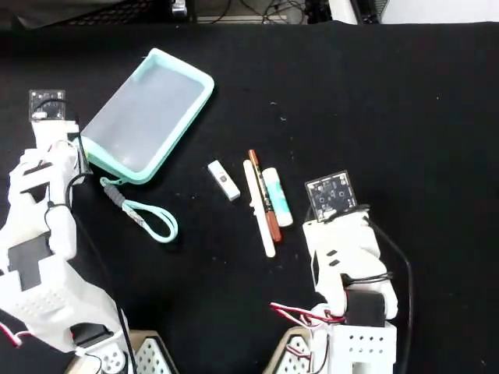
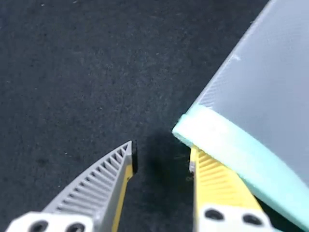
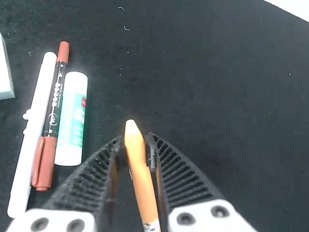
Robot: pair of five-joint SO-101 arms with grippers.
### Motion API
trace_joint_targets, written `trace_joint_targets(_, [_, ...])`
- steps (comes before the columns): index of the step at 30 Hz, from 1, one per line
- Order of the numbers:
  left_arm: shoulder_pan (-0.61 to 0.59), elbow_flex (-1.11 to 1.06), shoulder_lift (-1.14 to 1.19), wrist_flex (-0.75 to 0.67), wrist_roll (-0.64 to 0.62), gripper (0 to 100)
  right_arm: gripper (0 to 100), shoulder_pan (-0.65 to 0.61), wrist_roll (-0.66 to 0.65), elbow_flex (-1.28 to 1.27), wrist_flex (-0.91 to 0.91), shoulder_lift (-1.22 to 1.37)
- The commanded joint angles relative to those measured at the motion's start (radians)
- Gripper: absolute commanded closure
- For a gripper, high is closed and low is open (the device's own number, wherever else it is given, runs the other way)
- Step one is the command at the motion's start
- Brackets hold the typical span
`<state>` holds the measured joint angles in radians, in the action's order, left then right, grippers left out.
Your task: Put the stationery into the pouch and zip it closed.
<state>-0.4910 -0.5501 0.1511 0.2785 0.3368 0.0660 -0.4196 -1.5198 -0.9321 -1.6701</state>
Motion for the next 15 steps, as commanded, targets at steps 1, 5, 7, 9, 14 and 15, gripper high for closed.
trace_joint_targets(1, [0.044, 0.047, -0.078, 0.015, -0.018, 79, 98.6, 0.006, 0.008, -0.001, -0.003, -0.005])
trace_joint_targets(5, [0.053, 0.053, -0.072, -0.008, -0.018, 79, 98.6, 0.006, 0.008, 0.001, -0.009, -0.005])
trace_joint_targets(7, [0.053, 0.053, -0.055, -0.055, -0.018, 79, 98.6, 0.006, 0.008, -0.001, -0.009, -0.005])
trace_joint_targets(9, [0.056, 0.053, -0.034, -0.101, -0.018, 79, 98.6, 0.006, 0.008, -0.001, -0.009, -0.005])
trace_joint_targets(14, [0.09, 0.051, 0.038, -0.178, -0.02, 79, 98.6, 0.006, 0.008, 0.004, -0.009, -0.005])
trace_joint_targets(15, [0.096, 0.051, 0.048, -0.181, -0.02, 79, 98.6, 0.006, 0.008, 0.004, -0.009, -0.005])
